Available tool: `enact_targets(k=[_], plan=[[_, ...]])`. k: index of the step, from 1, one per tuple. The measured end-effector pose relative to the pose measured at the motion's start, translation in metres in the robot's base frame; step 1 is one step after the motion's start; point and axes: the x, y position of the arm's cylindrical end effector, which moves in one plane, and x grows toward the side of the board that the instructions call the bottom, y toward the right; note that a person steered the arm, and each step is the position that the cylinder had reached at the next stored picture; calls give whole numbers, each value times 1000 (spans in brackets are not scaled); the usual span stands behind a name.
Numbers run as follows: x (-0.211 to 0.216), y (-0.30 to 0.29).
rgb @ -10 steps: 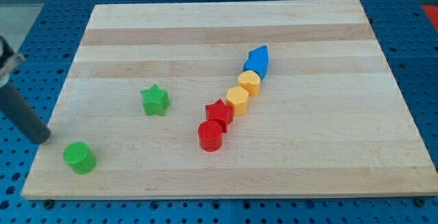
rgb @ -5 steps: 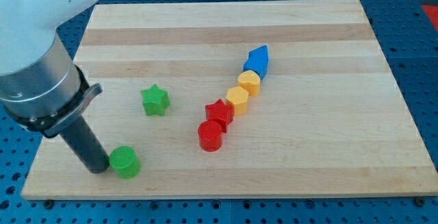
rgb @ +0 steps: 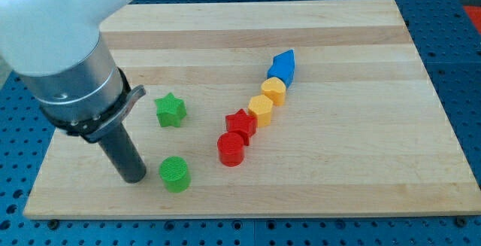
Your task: Bring the green circle into the bottom side of the red circle
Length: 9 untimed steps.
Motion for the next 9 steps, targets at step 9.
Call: enact_targets(k=[9], plan=[[41,92]])
